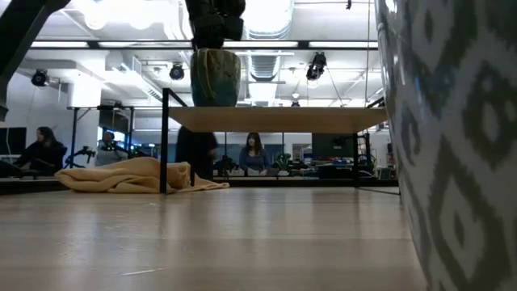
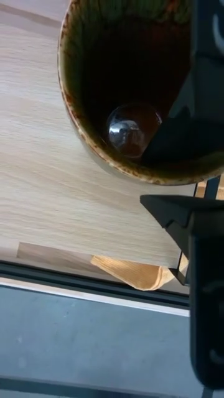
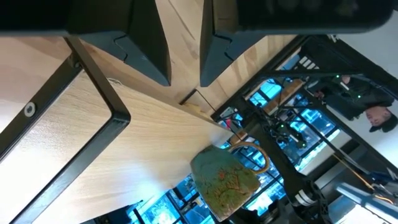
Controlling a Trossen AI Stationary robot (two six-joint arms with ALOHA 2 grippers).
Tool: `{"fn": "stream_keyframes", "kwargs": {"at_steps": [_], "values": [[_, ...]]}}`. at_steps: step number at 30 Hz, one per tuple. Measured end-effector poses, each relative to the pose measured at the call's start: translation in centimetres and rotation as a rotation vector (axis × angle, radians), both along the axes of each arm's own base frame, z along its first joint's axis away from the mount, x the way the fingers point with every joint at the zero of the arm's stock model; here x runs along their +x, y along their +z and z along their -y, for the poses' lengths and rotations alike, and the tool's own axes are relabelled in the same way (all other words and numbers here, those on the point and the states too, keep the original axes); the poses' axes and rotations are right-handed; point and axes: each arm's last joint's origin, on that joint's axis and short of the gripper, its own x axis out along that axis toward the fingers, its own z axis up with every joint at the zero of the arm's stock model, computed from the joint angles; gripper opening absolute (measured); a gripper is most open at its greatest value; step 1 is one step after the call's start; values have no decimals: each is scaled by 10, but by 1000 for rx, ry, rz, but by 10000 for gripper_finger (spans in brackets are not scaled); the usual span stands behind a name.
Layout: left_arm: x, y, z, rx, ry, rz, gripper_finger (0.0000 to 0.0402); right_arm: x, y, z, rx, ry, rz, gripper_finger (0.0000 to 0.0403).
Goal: Stack small to large cups/mugs on shelf
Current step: Put the brown mug on the shelf
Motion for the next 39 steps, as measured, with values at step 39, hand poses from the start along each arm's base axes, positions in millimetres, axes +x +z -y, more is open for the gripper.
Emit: {"fn": "stream_keyframes", "kwargs": {"at_steps": [39], "values": [[-88, 126, 137, -116, -180, 964, 130, 0, 4, 0, 8, 0, 46, 77]]}}
